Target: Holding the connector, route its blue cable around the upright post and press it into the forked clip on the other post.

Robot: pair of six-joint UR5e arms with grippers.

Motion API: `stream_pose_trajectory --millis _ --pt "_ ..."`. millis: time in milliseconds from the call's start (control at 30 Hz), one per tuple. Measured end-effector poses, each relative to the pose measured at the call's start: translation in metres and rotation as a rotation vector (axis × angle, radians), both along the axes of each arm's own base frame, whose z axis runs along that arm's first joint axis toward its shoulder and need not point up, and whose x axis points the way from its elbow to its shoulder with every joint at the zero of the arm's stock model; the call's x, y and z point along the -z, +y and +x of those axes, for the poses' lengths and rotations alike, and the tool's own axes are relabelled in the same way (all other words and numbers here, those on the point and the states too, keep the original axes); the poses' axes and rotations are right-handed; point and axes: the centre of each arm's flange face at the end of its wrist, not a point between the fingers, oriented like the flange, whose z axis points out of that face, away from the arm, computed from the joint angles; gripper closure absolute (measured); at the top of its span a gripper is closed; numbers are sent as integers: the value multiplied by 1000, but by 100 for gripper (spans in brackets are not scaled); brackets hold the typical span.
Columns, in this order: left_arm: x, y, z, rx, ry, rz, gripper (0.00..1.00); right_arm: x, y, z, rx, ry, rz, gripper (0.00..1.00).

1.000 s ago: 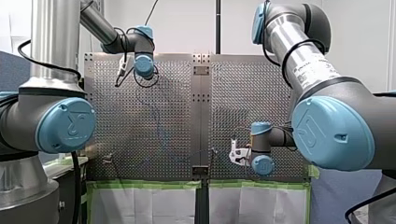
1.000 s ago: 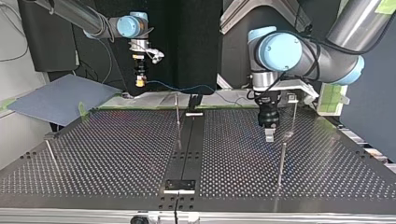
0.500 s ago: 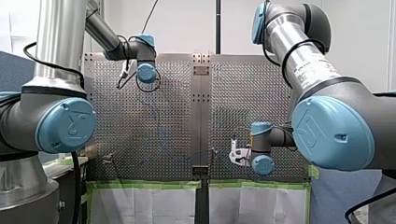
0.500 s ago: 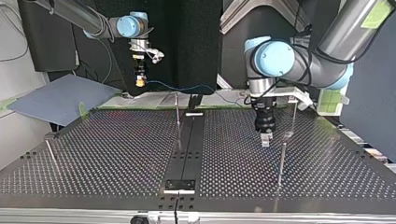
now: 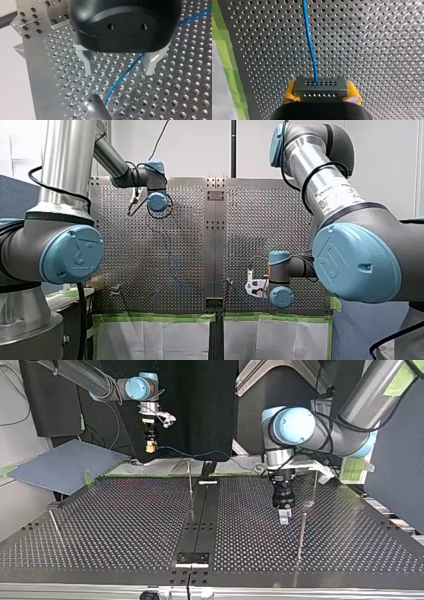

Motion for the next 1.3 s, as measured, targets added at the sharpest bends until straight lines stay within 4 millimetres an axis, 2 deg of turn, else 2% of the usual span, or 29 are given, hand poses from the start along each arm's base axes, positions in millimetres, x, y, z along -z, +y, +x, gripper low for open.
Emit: stream_pose_trajectory --millis 467,733,1100,1300 --pt "6 8 23 -28 -66 -12 0 0 0 0 -2 -2 -3 100" --pt "8 10 25 -20 -46 -3 0 -1 -1 1 -3 -3 -5 100" --pt "23 13 20 -28 11 10 0 -1 0 0 -3 -4 -5 100" --pt "46 9 25 -36 56 46 0 0 -1 0 -2 -4 -4 100"
